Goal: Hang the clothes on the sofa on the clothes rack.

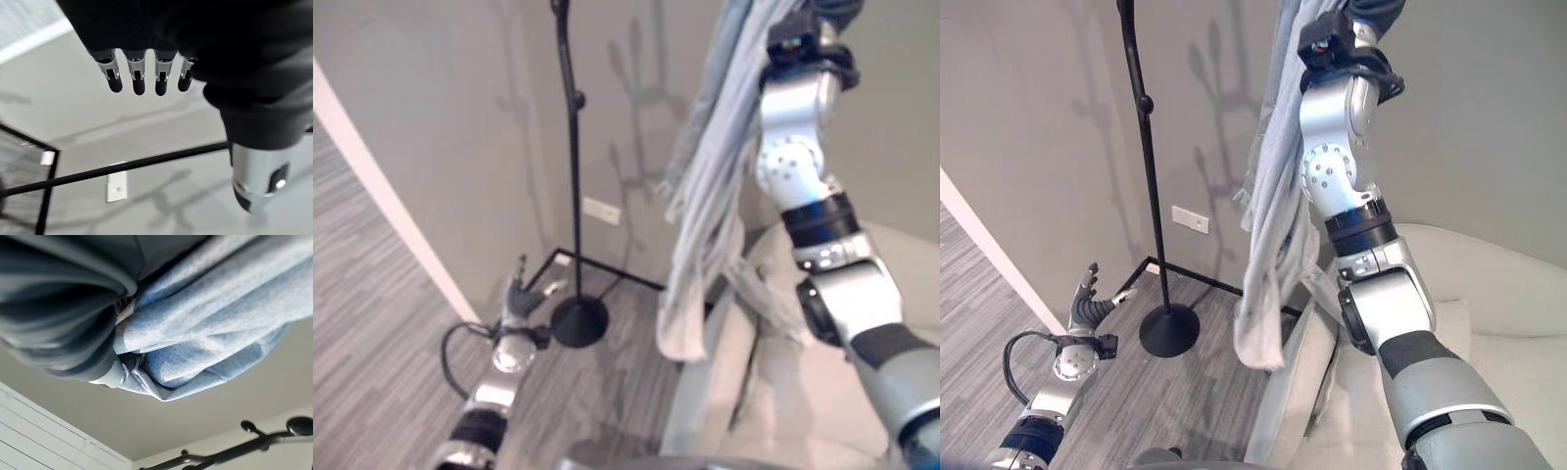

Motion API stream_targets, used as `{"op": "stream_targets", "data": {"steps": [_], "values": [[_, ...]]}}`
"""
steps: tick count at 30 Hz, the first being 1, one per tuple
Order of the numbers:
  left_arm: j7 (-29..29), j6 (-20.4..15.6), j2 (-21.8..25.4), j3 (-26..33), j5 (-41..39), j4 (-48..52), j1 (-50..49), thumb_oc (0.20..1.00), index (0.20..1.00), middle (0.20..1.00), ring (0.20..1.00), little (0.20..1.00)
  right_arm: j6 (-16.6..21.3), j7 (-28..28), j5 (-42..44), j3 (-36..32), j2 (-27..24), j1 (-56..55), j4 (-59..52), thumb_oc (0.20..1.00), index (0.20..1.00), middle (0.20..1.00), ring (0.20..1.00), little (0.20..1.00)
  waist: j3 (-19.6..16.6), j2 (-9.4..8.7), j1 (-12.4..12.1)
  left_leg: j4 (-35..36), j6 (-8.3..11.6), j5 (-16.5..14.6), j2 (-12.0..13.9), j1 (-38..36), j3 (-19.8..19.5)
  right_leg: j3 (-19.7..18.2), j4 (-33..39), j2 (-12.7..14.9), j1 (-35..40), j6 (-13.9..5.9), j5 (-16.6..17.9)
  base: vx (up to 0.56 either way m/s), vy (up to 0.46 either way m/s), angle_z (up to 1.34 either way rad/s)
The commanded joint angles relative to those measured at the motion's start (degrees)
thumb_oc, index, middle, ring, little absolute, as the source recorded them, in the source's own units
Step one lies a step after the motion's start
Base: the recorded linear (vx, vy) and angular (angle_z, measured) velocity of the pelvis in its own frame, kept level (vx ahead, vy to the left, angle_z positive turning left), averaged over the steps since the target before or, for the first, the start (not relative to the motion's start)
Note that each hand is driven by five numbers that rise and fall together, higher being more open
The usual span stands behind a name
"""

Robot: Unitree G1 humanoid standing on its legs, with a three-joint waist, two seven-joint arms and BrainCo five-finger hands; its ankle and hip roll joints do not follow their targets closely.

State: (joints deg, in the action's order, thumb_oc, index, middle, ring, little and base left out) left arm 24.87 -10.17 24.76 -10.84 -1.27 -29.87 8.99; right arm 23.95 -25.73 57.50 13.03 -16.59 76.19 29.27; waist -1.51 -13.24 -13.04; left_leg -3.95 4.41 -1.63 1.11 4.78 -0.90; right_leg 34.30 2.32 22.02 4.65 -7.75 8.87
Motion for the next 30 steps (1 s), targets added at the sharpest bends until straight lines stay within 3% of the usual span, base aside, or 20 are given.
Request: {"op": "stream_targets", "data": {"steps": [1, 16, 20, 23, 30], "values": [[2.44, -3.33, 0.62, -4.64, 1.53, -1.48, 5.76, 1.000, 1.000, 1.000, 1.000, 1.000, 1.84, 0.29, 0.65, 4.21, -3.19, 9.93, 2.34, 0.200, 0.200, 0.200, 0.200, 0.200, -3.84, 2.41, -0.87, 7.50, 1.35, -1.30, 2.29, -4.28, 1.83, -0.73, 1.68, 2.88, 2.95, -7.25, 9.90, 0.01, 0.021, -0.05], [4.77, -2.97, -7.06, -24.43, 4.93, -18.86, 28.83, 1.000, 1.000, 1.000, 1.000, 1.000, 3.69, -1.63, 5.53, 12.65, -3.30, 24.06, 14.89, 0.200, 0.200, 0.200, 0.200, 0.200, -5.80, 1.22, 5.05, 8.33, 1.06, -0.38, 1.37, -4.24, 2.60, -2.64, 2.03, 2.65, 1.08, -7.25, 11.81, -0.01, 0.010, 0.00], [5.22, -2.60, -9.95, -26.50, 4.92, -23.47, 31.73, 1.000, 1.000, 1.000, 1.000, 1.000, 3.91, -1.67, 5.95, 13.79, -2.50, 25.13, 15.32, 0.200, 0.200, 0.200, 0.200, 0.200, -5.95, 1.27, 6.07, 8.40, 1.05, -0.38, 1.30, -4.19, 2.82, -3.18, 2.08, 2.54, 0.72, -7.25, 11.84, 0.01, -0.006, -0.03], [6.40, -1.51, -14.00, -28.06, 3.57, -29.79, 36.49, 1.000, 1.000, 1.000, 1.000, 1.000, 4.50, -2.11, 6.12, 15.38, -0.81, 25.35, 13.92, 0.200, 0.200, 0.200, 0.200, 0.200, -6.09, 1.46, 8.19, 8.52, 1.02, -0.41, 1.11, -4.23, 3.12, -4.04, 2.05, 2.58, 0.19, -7.25, 11.97, 0.01, -0.011, -0.05], [7.21, -1.22, -18.02, -28.43, 0.48, -33.55, 42.49, 1.000, 1.000, 1.000, 1.000, 1.000, 5.06, -2.58, 5.50, 17.87, 1.04, 24.99, 12.31, 0.200, 0.200, 0.200, 0.200, 0.200, -5.89, 2.45, 11.03, 8.69, 0.82, -0.48, 0.72, -4.20, 4.09, -5.56, 2.07, 2.85, -1.02, -7.25, 12.52, 0.00, -0.005, -0.07]]}}
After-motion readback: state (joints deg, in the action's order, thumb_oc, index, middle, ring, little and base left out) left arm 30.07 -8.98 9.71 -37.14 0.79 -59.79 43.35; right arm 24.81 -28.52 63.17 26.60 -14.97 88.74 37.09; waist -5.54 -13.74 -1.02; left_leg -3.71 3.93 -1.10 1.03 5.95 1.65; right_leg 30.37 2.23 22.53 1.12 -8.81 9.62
